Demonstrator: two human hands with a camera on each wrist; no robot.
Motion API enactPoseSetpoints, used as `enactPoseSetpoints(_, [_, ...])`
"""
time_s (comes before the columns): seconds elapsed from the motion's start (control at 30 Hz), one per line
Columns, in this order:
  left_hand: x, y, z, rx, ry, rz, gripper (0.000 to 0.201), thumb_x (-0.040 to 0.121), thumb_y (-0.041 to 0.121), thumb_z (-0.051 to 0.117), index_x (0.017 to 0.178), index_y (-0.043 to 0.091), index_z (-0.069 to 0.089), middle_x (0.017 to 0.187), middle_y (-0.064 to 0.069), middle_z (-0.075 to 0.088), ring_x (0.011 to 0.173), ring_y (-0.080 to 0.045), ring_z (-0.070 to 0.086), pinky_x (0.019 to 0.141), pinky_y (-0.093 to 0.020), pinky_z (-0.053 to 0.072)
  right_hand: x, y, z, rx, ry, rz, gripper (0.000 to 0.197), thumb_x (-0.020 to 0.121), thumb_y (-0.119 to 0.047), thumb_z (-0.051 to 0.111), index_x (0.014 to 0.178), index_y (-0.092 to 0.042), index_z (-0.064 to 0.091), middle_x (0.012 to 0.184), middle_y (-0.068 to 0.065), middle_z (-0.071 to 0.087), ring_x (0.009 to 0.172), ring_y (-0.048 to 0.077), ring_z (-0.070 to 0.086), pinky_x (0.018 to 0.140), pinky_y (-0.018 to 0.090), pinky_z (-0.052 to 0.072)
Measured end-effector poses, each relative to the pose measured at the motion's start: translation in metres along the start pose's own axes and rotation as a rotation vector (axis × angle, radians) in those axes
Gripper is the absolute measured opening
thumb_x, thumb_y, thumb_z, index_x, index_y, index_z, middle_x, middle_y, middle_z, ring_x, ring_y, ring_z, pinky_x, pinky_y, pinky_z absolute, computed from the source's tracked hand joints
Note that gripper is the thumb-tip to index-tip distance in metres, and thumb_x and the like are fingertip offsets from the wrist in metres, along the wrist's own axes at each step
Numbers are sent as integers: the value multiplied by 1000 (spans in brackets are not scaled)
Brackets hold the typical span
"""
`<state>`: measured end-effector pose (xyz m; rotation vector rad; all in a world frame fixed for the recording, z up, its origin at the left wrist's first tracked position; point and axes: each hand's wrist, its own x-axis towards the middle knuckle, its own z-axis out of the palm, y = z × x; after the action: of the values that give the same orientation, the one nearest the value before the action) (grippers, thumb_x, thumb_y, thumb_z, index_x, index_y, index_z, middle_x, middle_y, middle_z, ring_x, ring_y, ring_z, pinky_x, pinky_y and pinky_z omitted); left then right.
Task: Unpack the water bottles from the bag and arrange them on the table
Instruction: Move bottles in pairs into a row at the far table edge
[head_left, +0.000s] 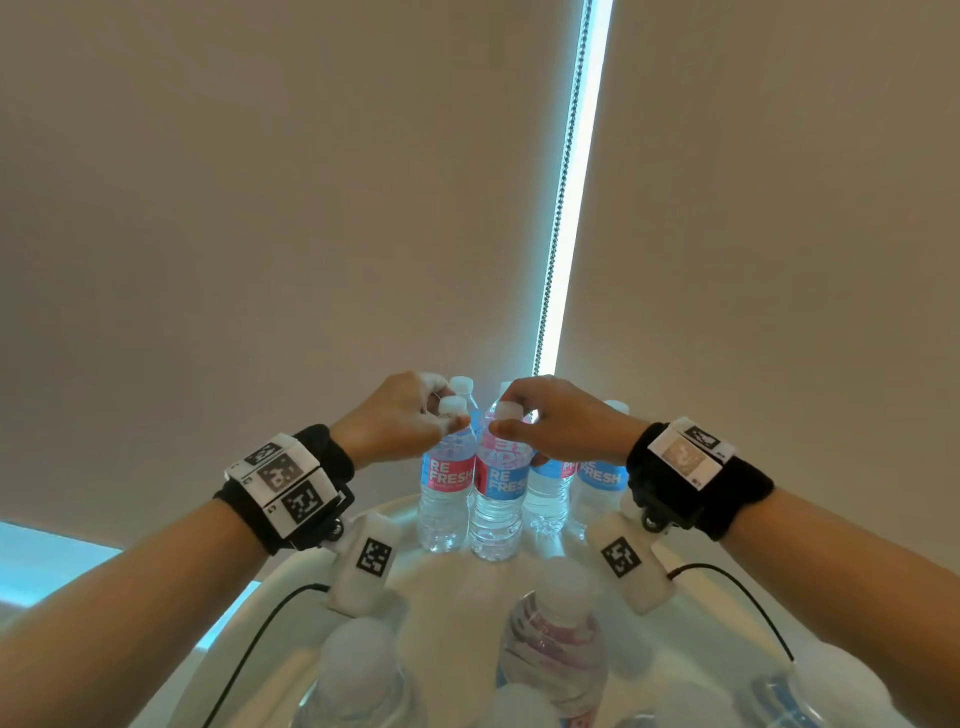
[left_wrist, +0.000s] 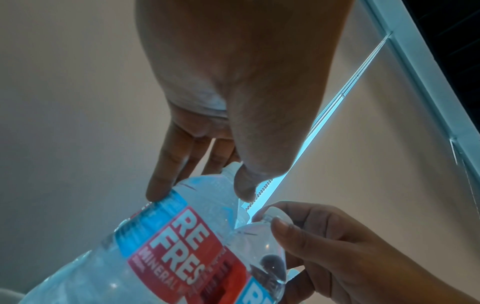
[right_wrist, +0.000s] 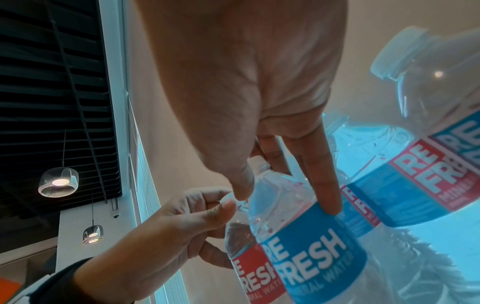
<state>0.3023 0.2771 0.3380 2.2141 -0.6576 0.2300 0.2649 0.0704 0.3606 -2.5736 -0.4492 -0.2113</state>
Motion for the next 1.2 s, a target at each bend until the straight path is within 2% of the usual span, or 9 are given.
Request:
enactPoseSetpoints(0.13, [2,-2,2,-27,8,-16,18,90,23,70,103,11,68,95,-10,74,90,-29,73,77,-46,62,2,7,3,12,18,3,28,95,-29,64,106,-3,60,111,14,60,88,31,72,64,43,64])
enactPoseSetpoints(0.3, [4,-3,3,-79,0,-57,20,89,26,72,104,13,68,97,-9,74,89,-28,74,74,-47,63,4,13,6,26,59,-20,18,94,-29,65,99,-13,58,105,10,62,84,25,70,53,25,60])
enactPoseSetpoints(0.43, [2,-6,3,-129,-10,-83,26,85,29,77,105,16,67,98,-6,75,89,-23,75,74,-46,64,4,16,8,67,87,2,20,91,-31,69,101,-19,57,90,-5,58,77,22,71,49,23,60])
enactPoseSetpoints(0.53, [1,-11,1,-146,-13,-90,33,81,33,80,107,20,66,100,-5,74,91,-22,75,75,-47,64,4,16,8,51,101,-2,23,90,-34,70,102,-20,57,91,-3,60,78,23,73,49,24,60])
enactPoseSetpoints(0.7, [-2,-16,-3,-100,6,-77,43,74,44,83,110,27,65,107,0,72,92,-17,74,79,-45,63,1,17,5,-21,118,-16,40,87,-41,72,115,-16,60,109,4,70,64,-2,58,55,16,46])
enactPoseSetpoints(0.83, [-11,-11,-12,-28,78,-75,50,73,46,83,116,28,64,117,4,68,104,-14,68,94,-40,56,-7,15,-11,73,169,22,47,81,-42,77,116,-14,62,105,4,72,68,16,70,59,30,61])
enactPoseSetpoints(0.93, [-28,-7,-26,-80,130,0,47,74,41,83,115,26,67,120,8,67,116,-13,61,106,-37,47,-20,12,-32,182,228,-3,42,79,-33,81,113,-13,65,102,6,74,77,23,73,69,45,64])
enactPoseSetpoints(1.07, [-62,0,-50,-186,162,127,51,65,59,80,107,32,70,117,11,72,119,-5,63,111,-36,43,-51,0,-61,324,105,-134,33,81,-21,80,110,-14,67,104,8,73,84,22,70,70,38,59])
enactPoseSetpoints(1.2, [-108,20,-74,-156,174,241,57,68,64,76,109,26,70,119,4,72,122,-8,62,112,-35,40,-86,-15,-79,323,-235,-258,38,82,-18,75,118,-12,64,116,14,70,96,26,68,81,34,57])
